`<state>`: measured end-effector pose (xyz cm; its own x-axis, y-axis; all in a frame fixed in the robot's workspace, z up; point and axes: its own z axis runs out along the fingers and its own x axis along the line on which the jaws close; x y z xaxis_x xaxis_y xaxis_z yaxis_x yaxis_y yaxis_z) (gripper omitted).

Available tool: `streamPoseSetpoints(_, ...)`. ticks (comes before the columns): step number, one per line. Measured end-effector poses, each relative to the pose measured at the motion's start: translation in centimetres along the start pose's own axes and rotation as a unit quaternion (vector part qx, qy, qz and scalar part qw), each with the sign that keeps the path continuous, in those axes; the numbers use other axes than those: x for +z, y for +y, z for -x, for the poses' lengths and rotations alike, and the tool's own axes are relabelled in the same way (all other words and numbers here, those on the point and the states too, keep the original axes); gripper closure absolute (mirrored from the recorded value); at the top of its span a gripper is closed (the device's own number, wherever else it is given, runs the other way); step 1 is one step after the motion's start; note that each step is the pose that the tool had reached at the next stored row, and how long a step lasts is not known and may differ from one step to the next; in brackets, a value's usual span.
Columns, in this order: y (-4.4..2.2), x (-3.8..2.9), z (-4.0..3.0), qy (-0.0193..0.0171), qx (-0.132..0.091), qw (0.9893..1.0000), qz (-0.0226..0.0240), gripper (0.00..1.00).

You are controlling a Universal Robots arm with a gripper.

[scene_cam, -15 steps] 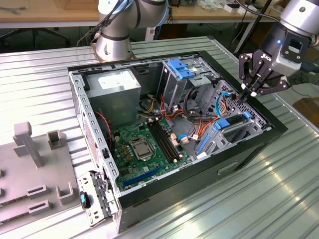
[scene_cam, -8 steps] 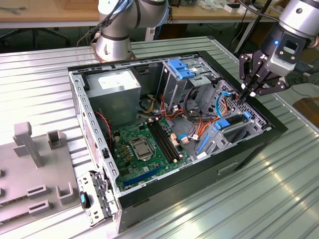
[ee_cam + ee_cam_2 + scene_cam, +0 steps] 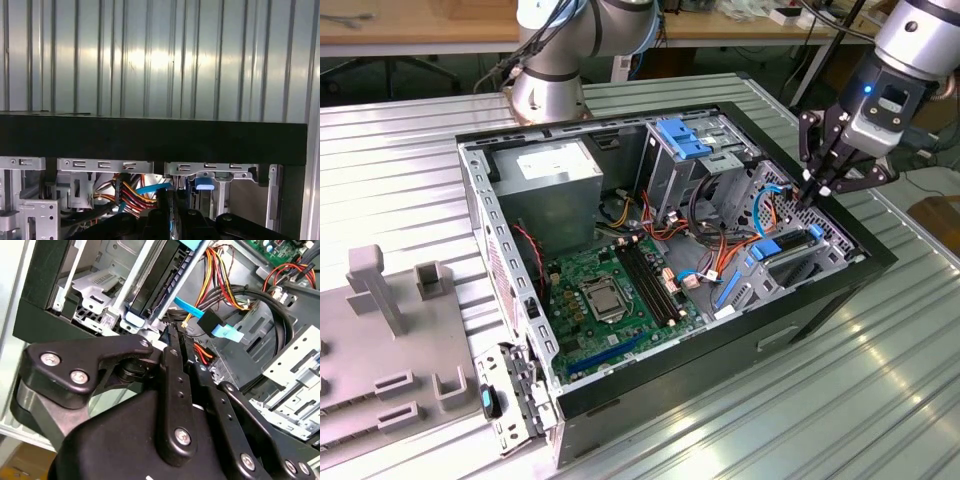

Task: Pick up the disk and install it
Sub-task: 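Insert the first disk wire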

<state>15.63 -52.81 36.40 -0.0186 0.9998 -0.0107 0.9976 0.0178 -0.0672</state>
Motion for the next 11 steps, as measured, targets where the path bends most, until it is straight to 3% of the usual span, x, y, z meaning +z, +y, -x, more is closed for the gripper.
streamPoseSetpoints(3,-0.54,0.13,0.01,0.0004,0.005,1.0000,0.0004,0.84)
streamPoseSetpoints(5,-0.68,0.27,0.39,0.0007,0.005,1.0000,0.0021,0.84)
streamPoseSetpoints(7,-0.69,0.51,1.00,0.0010,0.006,1.0000,0.0060,0.84)
streamPoseSetpoints(11,-1.18,0.86,1.02,0.0011,0.007,0.9999,0.0141,0.84)
